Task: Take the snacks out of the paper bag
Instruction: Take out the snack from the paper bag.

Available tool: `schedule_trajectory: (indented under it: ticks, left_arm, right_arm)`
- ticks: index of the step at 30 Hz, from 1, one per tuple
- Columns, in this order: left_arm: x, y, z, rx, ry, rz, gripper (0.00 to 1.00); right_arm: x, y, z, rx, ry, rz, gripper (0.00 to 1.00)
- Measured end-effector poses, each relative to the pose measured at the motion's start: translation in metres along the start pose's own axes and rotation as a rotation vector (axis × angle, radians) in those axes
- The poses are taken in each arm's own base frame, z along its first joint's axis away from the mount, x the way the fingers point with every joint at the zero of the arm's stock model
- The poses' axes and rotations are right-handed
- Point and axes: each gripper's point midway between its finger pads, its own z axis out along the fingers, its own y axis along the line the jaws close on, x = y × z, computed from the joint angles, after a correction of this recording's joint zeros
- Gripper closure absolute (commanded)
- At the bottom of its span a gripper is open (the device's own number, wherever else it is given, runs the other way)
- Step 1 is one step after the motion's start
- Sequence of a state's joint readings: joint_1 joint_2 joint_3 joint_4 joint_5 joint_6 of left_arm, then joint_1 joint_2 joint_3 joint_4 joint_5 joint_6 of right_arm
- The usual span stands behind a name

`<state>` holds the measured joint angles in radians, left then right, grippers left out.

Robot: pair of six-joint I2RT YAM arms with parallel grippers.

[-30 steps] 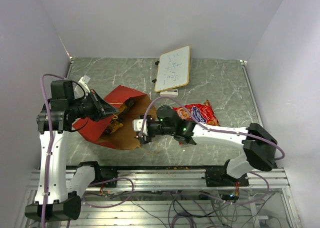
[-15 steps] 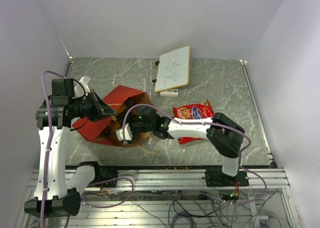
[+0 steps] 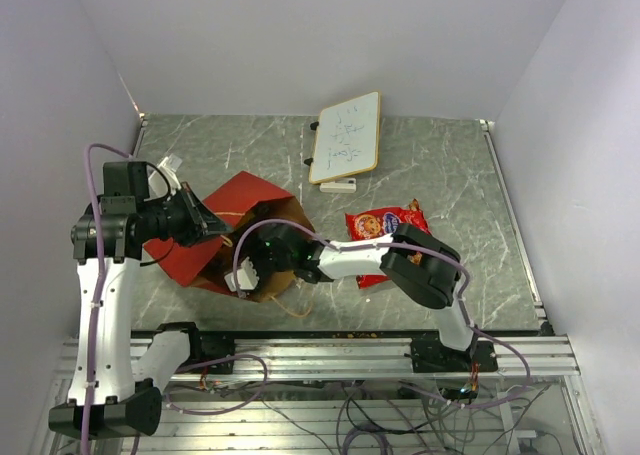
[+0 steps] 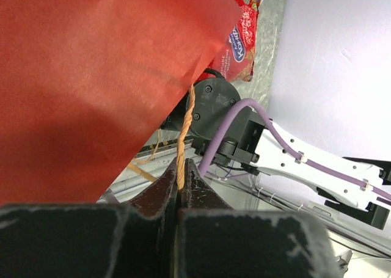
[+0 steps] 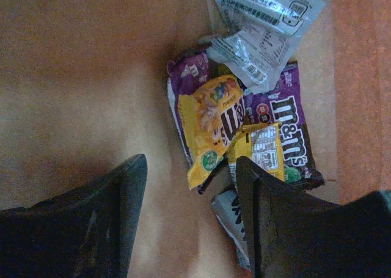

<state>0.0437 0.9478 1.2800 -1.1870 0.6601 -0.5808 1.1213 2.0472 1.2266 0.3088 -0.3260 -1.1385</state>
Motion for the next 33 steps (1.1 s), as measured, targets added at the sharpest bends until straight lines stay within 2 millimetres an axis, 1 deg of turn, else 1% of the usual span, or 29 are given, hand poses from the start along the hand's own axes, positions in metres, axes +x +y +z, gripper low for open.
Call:
schedule_trajectory:
  ticks: [2, 4, 9, 11, 15, 21, 25, 28, 31, 33]
  left_arm:
    - [0.003, 0.002, 0.001, 0.002, 0.005, 0.005, 0.93]
    - [0.005, 0.007, 0.002, -0.013, 0.023, 0.010, 0.93]
    - [0.008, 0.019, 0.005, -0.070, 0.053, 0.011, 0.93]
    - [0.008, 0.021, 0.002, -0.090, 0.047, 0.016, 0.93]
    - [0.007, 0.022, 0.001, -0.102, 0.038, 0.016, 0.93]
    - [0.006, 0.022, -0.001, -0.112, 0.020, 0.003, 0.93]
    - [0.006, 0.021, -0.003, -0.115, 0.001, -0.007, 0.93]
    - [0.005, 0.022, -0.004, -0.124, -0.009, -0.016, 0.93]
    - [0.001, 0.023, -0.003, -0.132, -0.021, -0.023, 0.93]
    - [-0.001, 0.023, -0.002, -0.133, -0.028, -0.026, 0.93]
  right_arm:
    - [0.007, 0.000, 0.003, 0.015, 0.023, -0.014, 0.41]
    - [0.013, 0.000, 0.007, 0.032, 0.042, -0.028, 0.45]
    - [0.027, 0.000, 0.016, 0.081, 0.074, -0.017, 0.59]
    - [0.027, -0.004, 0.017, 0.105, 0.070, -0.007, 0.67]
    - [0.025, -0.017, 0.018, 0.167, 0.050, 0.020, 0.83]
    - [0.023, -0.029, 0.018, 0.218, 0.027, 0.063, 1.00]
    - [0.026, -0.031, 0.016, 0.226, 0.022, 0.099, 1.00]
    - [0.026, -0.028, 0.012, 0.226, 0.015, 0.131, 1.00]
    - [0.020, -0.025, 0.000, 0.221, 0.001, 0.172, 1.00]
    - [0.012, -0.026, -0.012, 0.225, -0.016, 0.201, 1.00]
